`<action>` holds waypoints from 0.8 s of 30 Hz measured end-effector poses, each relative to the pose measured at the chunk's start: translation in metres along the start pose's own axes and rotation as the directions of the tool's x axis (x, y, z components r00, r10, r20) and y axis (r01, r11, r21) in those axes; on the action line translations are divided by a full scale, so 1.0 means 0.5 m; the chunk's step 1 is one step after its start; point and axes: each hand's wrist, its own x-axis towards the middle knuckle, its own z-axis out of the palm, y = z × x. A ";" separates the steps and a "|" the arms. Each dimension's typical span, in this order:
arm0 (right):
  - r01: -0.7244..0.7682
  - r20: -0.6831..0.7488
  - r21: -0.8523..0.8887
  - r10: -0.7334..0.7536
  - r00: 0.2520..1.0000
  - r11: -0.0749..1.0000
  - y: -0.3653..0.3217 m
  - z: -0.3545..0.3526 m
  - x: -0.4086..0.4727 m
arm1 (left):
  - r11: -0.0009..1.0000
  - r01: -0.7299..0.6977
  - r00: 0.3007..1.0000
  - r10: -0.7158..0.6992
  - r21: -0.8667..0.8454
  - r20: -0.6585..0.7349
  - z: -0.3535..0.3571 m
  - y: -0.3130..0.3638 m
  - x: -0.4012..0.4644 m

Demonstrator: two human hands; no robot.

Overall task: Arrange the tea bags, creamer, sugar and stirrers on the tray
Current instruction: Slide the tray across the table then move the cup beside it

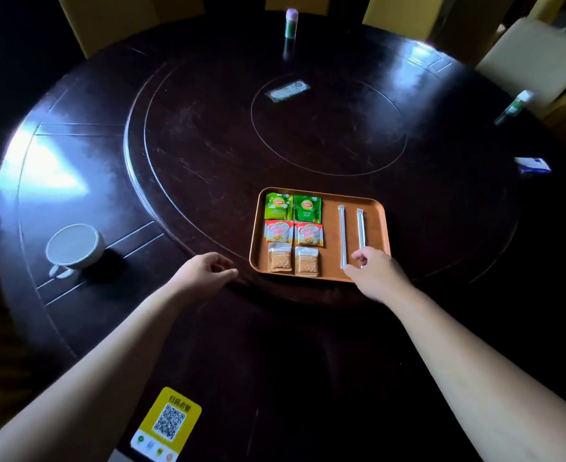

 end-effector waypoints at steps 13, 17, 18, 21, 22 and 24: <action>0.483 0.257 -0.192 -0.431 0.865 0.854 -0.267 0.215 -0.118 | 0.977 0.193 0.950 -0.209 -0.093 -0.231 -0.203 -0.350 -0.120; 0.542 0.284 -0.279 -0.471 0.835 0.793 -0.343 0.270 -0.113 | 0.953 0.269 0.876 -0.302 -0.139 -0.375 -0.268 -0.434 -0.114; 0.548 0.275 -0.313 -0.478 0.834 0.776 -0.356 0.280 -0.110 | 0.950 0.279 0.858 -0.313 -0.143 -0.406 -0.285 -0.447 -0.108; 0.530 0.241 -0.395 -0.472 0.848 0.750 -0.384 0.306 -0.095 | 0.949 0.288 0.828 -0.315 -0.131 -0.463 -0.326 -0.464 -0.082; 0.518 0.236 -0.412 -0.462 0.855 0.749 -0.390 0.313 -0.091 | 0.952 0.281 0.830 -0.304 -0.120 -0.467 -0.335 -0.463 -0.072; 0.503 0.227 -0.443 -0.450 0.864 0.742 -0.397 0.325 -0.085 | 0.958 0.265 0.849 -0.287 -0.111 -0.444 -0.349 -0.451 -0.056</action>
